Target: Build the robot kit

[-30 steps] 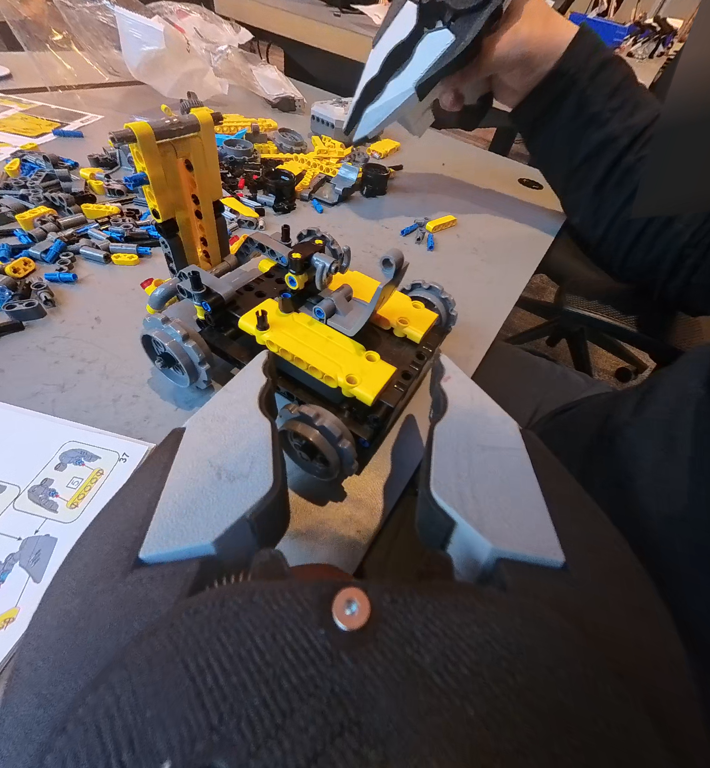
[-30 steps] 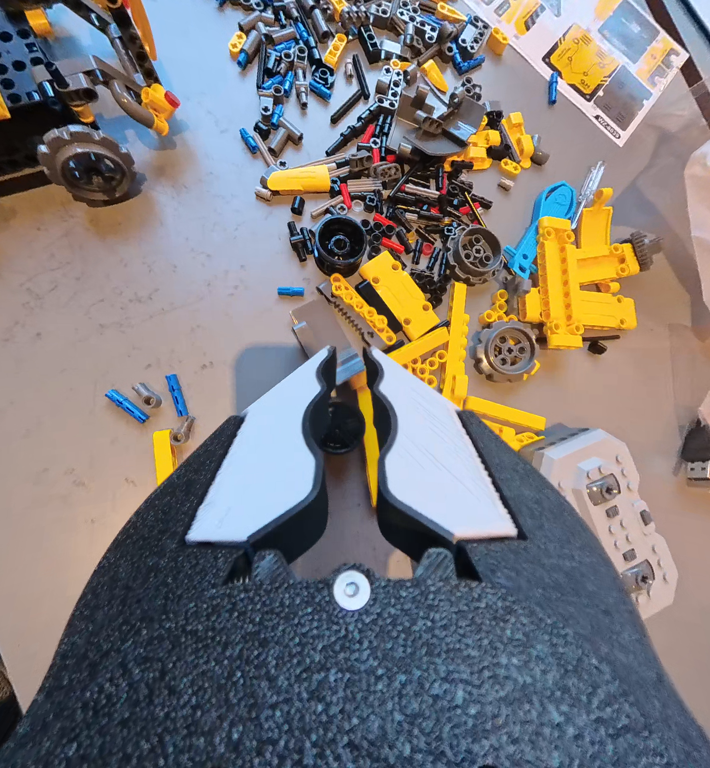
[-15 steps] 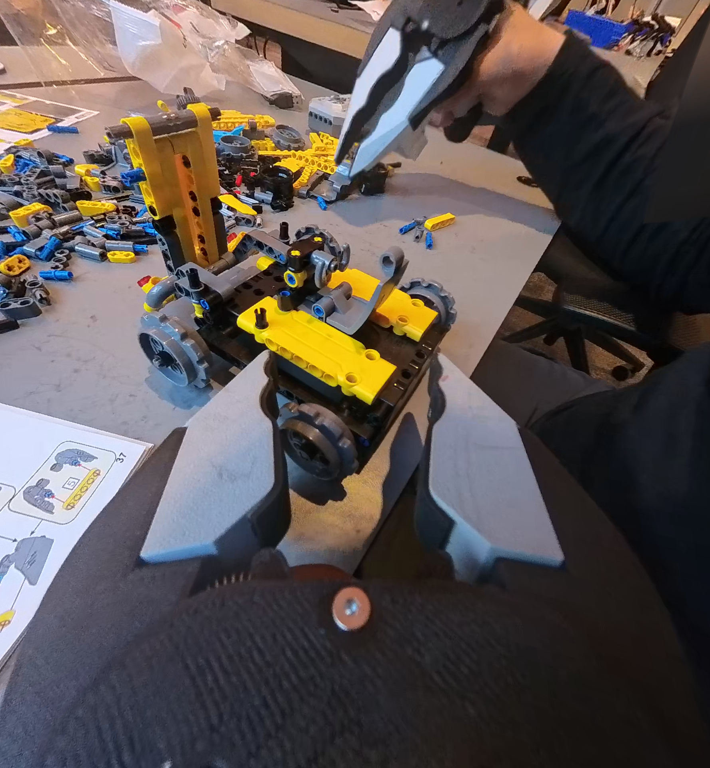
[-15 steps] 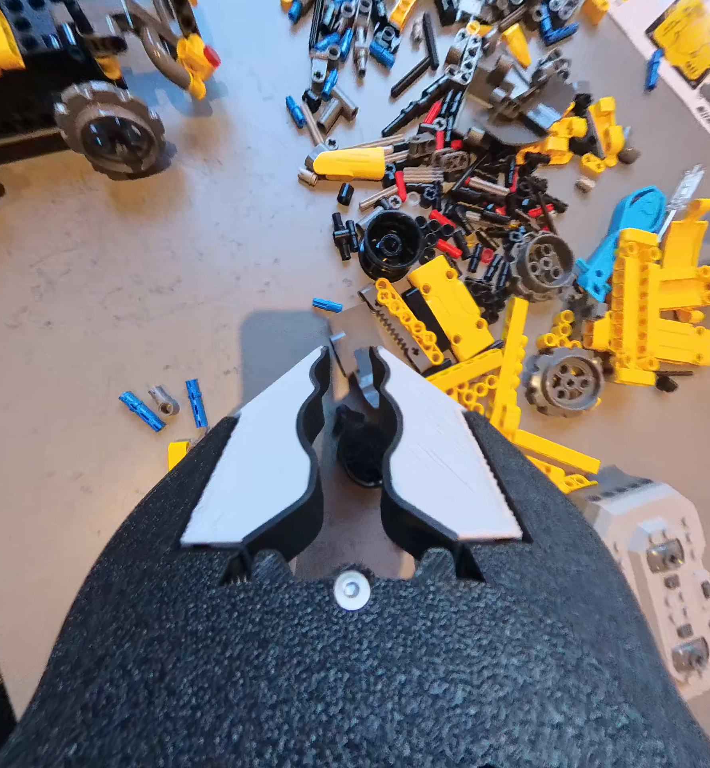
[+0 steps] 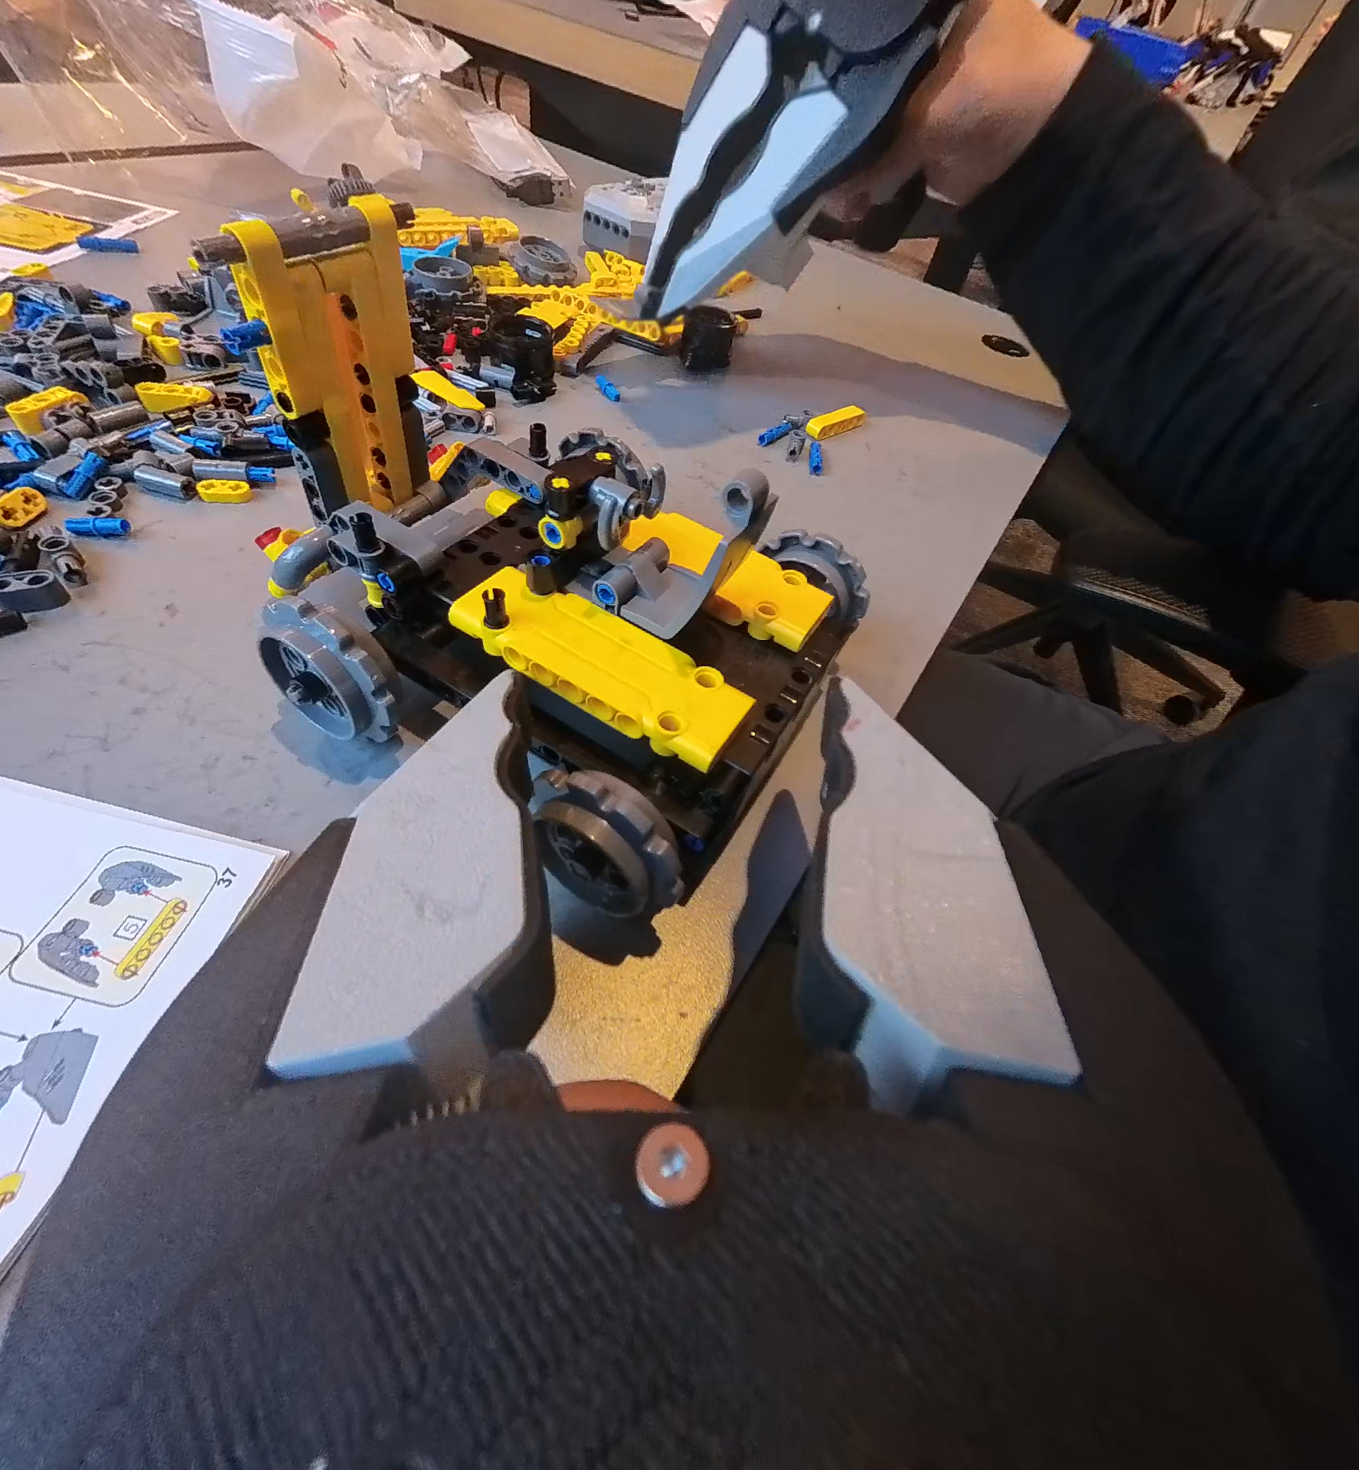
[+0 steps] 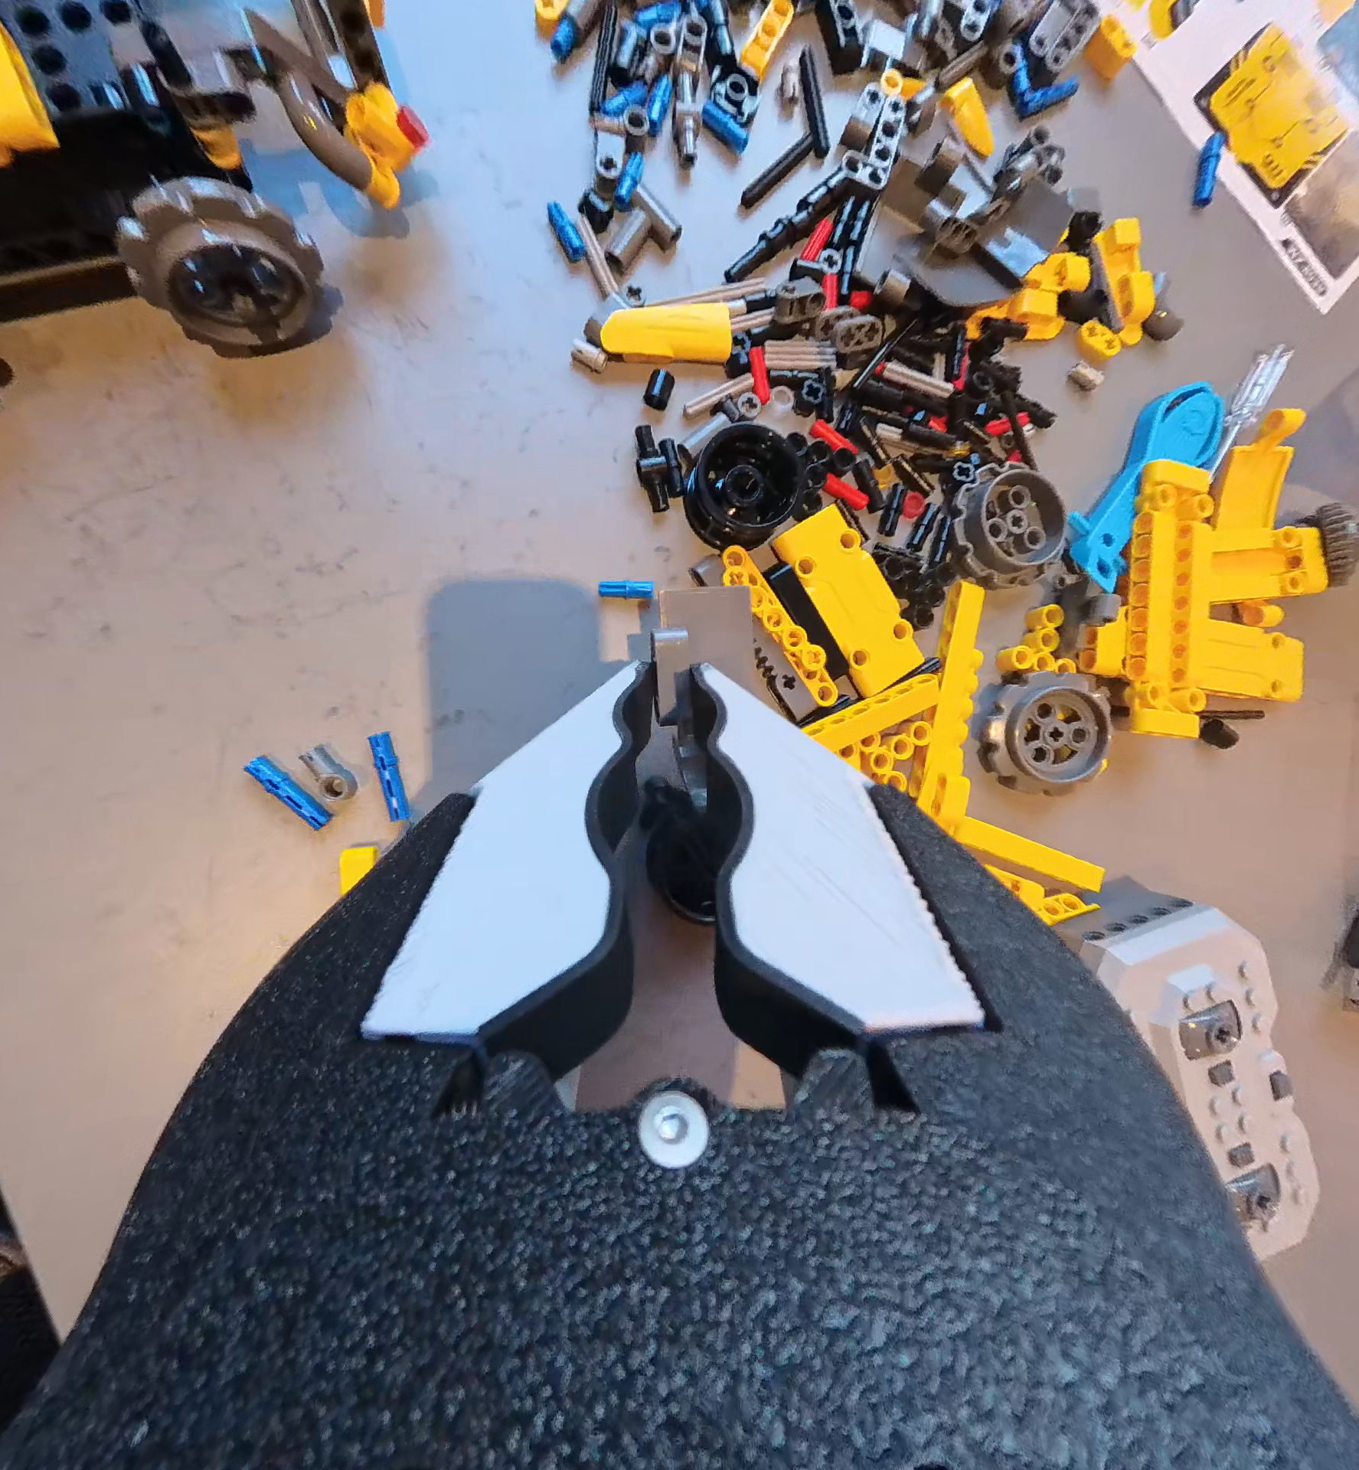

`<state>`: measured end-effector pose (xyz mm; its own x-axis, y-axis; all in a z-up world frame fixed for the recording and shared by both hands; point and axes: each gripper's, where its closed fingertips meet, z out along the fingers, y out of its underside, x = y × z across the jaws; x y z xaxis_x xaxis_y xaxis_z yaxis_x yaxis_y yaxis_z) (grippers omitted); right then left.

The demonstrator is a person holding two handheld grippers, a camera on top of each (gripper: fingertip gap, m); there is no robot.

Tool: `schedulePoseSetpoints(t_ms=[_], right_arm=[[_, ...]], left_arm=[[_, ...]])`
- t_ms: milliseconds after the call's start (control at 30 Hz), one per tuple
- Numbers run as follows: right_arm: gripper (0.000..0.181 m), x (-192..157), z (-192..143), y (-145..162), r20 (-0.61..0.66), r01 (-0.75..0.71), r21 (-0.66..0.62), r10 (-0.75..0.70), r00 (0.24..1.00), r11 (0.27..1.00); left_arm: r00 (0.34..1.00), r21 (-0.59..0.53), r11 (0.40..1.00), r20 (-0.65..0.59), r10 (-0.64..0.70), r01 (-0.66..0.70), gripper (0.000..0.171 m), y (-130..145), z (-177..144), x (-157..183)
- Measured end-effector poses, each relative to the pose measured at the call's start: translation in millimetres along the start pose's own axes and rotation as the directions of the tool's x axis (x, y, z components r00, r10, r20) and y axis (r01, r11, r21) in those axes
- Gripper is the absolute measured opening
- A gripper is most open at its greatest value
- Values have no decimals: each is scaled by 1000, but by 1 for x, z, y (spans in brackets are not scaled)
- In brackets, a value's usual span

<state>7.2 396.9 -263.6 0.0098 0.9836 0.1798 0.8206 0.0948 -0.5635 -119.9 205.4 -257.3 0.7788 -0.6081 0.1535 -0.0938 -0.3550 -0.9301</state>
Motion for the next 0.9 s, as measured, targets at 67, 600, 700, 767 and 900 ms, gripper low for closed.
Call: schedulePoseSetpoints(t_ms=[67,600,700,767,900], right_arm=[[8,0,-6,-4,0,-9,30,9,1000,1000],[8,-42,-37,-51,158,-80,350,25,987,933],[8,-58,-36,-59,111,48,364,-94,989,930],[8,-67,-38,-65,55,160,360,-192,980,919],[8,-76,-48,-78,-75,361,322,-356,931,875]], left_arm=[[1000,-1,1000,0,1,-1,71,0,0,0],[999,-13,999,27,37,-37,72,1,-1,2],[999,-13,999,21,38,-38,74,1,-2,4],[999,-14,999,-6,35,-36,76,1,-5,7],[997,50,999,-68,23,-19,71,-15,-26,7]])
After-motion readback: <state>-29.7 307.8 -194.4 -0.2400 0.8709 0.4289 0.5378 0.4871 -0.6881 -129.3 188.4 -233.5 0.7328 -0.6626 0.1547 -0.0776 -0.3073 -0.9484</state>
